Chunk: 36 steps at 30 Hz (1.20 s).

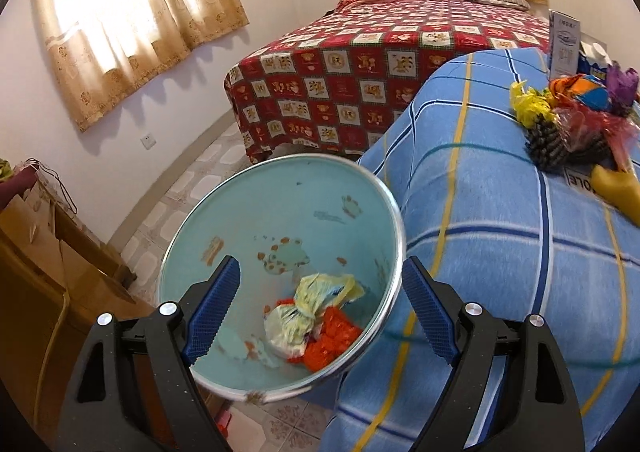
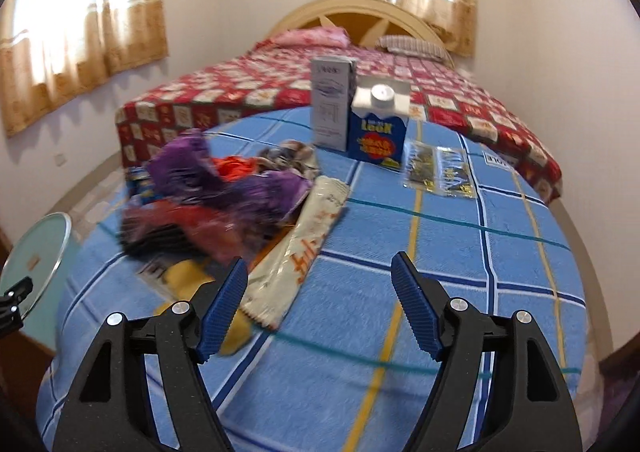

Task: Collect trash
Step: 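Grasp the white snack wrapper with the right tool and lift it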

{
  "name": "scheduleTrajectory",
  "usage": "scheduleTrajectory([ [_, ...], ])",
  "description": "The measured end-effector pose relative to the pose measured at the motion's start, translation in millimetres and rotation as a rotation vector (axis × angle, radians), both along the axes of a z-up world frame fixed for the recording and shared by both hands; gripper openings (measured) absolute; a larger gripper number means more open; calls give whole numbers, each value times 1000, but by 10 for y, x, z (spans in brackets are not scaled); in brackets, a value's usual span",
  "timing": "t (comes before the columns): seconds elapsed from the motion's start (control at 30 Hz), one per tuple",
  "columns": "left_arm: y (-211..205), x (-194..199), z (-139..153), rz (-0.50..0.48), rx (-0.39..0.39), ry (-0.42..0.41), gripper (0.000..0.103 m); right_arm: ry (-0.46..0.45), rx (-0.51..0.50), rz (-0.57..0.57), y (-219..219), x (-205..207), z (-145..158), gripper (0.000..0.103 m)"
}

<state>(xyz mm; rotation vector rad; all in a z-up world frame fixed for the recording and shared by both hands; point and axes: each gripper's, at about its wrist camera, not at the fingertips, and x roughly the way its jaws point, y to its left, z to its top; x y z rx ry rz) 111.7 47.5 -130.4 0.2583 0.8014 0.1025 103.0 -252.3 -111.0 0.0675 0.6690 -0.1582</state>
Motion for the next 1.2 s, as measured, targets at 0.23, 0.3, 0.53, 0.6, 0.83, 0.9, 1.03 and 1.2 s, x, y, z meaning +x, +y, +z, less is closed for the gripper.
scheduleTrajectory([
  [0.23,-259,99,56,-42,-28,-9,82,152,73,6,-44,413,-239,57],
  [0.3,-311,91,80,-58,-41,-11,82,194,115,12,-60,466,-297,47],
  [0.53,-527,63,102,-106,-71,3,82,226,148,79,-116,359,-330,15],
  [0.6,-597,53,113,-120,-73,3,82,222,150,80,-147,299,-312,12],
  [0.83,-782,52,154,-150,-81,3,82,205,93,57,-364,-41,-235,10],
  [0.9,-862,52,167,-162,-81,1,82,197,55,39,-450,-157,-211,11],
  [1.03,-1033,61,186,-184,-77,-4,82,170,20,11,-599,-311,-176,26],
  [1.2,-1133,99,226,-178,-87,-10,82,126,93,-7,-739,-425,-143,51],
])
